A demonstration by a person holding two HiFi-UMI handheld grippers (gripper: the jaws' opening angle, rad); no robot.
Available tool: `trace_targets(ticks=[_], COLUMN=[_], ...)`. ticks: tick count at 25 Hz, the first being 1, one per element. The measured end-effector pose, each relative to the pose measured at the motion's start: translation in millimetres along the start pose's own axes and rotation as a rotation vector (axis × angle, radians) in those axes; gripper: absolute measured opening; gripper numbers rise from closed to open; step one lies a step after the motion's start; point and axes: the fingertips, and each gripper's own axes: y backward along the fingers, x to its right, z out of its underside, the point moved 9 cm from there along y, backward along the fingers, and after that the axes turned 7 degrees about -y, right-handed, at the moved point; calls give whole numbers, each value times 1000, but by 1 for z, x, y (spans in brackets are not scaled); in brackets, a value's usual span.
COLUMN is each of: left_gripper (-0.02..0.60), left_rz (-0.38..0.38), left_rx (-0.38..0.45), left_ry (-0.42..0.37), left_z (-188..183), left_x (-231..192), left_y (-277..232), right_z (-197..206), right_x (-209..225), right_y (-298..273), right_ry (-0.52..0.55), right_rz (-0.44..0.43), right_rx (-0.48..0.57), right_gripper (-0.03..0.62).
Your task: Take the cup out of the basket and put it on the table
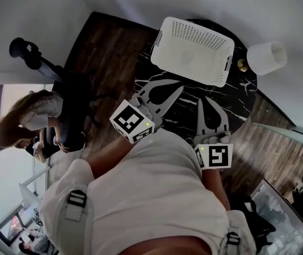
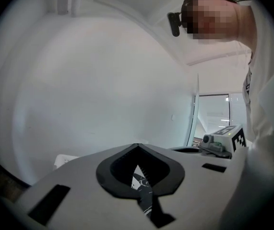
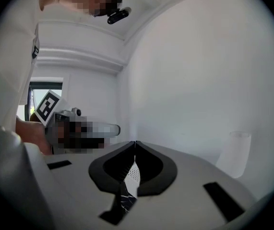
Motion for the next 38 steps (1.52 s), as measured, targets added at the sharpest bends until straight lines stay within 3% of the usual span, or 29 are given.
trace_targets(ticks=[10,20,38], left_gripper=[6,6,6], left_rz=[-16,-62,-67], left_rx=[-104,-173,-372], left_ry=[50,91,43], left_z=[32,59,101], left_x=[-39,-84,-137], left_y=[-17,-36,-66], right_z=[9,30,79], right_x=[11,36,76], right_y=[-56,-111,-196], right_ry=[13,157,309], right_rz=[-65,-148,-263], right_rx=[-82,-267,-582], right_gripper=[9,11,66])
